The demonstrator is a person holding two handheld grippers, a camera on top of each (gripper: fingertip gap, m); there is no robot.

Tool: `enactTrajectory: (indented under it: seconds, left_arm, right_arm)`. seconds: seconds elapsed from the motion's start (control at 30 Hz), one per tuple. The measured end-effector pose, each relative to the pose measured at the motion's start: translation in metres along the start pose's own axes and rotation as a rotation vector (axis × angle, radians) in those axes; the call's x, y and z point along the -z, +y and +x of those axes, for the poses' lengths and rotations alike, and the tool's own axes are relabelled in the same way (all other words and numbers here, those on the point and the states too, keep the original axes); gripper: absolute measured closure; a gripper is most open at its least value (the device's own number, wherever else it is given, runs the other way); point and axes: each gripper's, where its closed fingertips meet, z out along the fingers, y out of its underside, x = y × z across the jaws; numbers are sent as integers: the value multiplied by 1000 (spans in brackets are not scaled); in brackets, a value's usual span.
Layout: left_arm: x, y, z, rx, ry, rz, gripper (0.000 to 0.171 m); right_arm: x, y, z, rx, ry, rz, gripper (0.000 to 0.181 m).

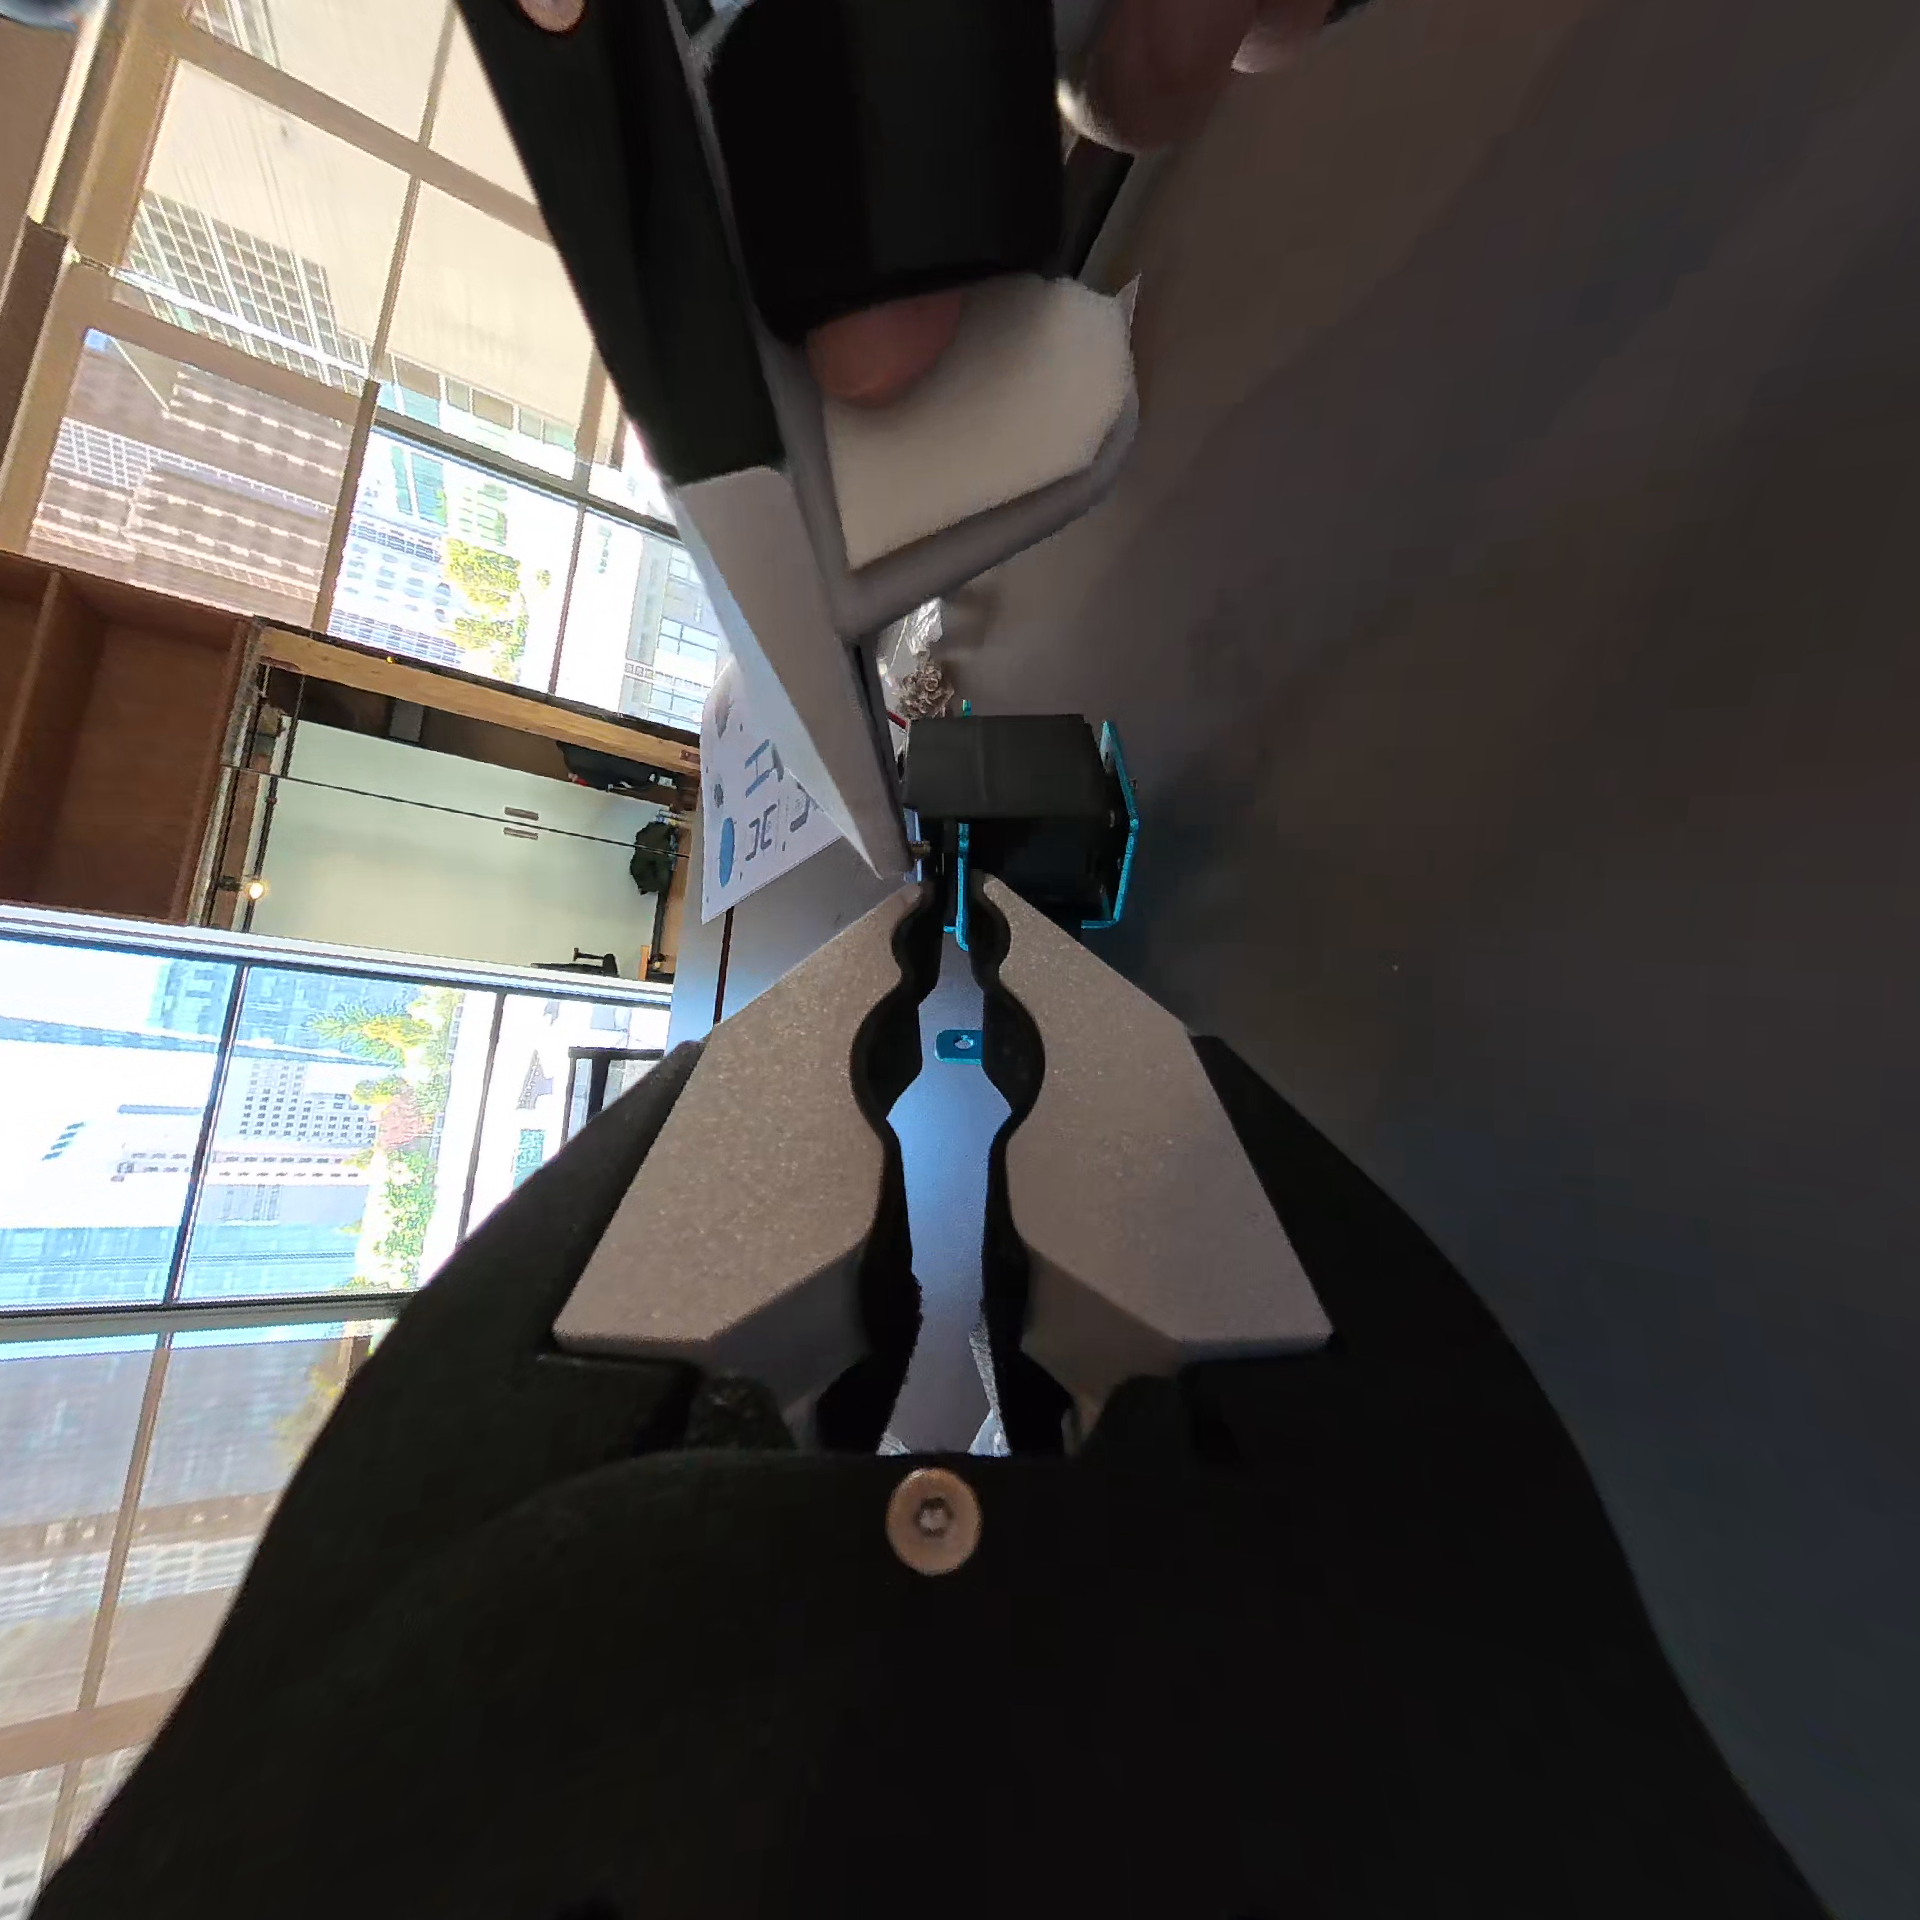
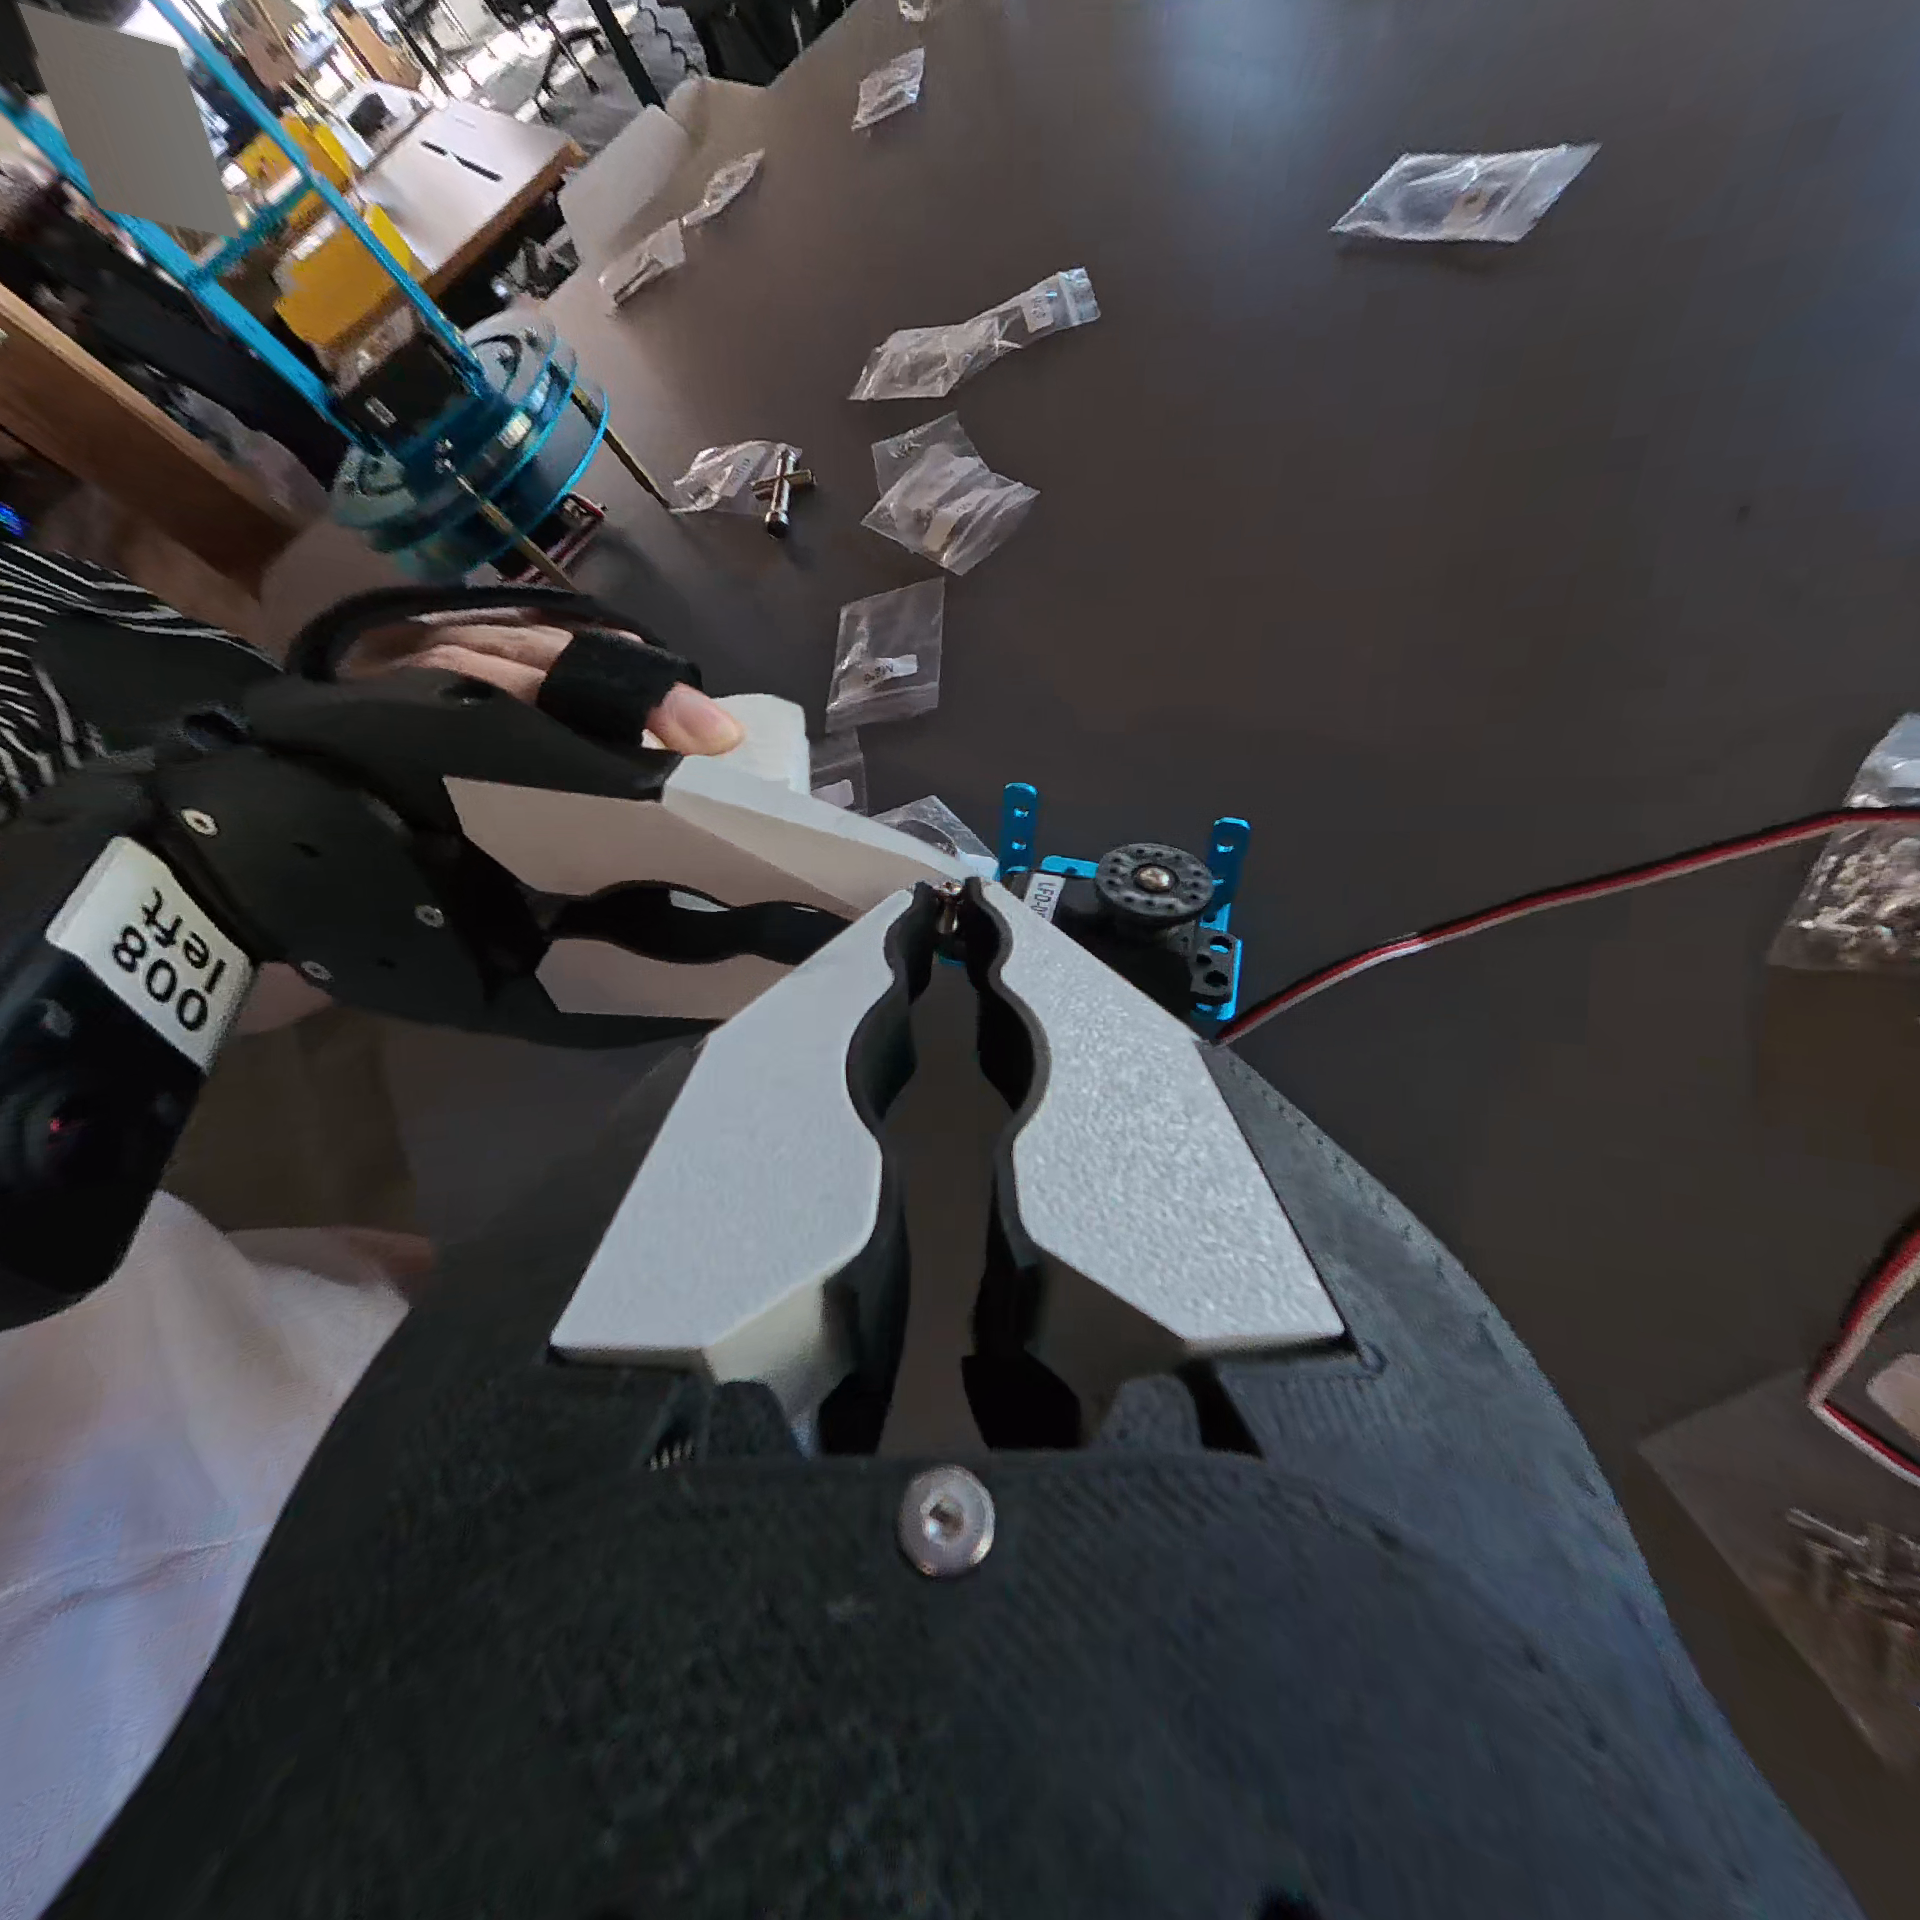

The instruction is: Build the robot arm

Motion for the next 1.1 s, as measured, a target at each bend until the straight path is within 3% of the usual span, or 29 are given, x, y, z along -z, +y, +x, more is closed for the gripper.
enactTrajectory:
  seconds: [0.7, 1.1]
  left_arm:
    - [-2, 0, 5, -115, -31, -39, 168]
    - [-3, -1, 7, -150, -39, -44, 168]
  right_arm:
    - [2, 6, 4, 398, 276, 36, 175]
    - [4, 9, 4, 441, 328, 108, 175]
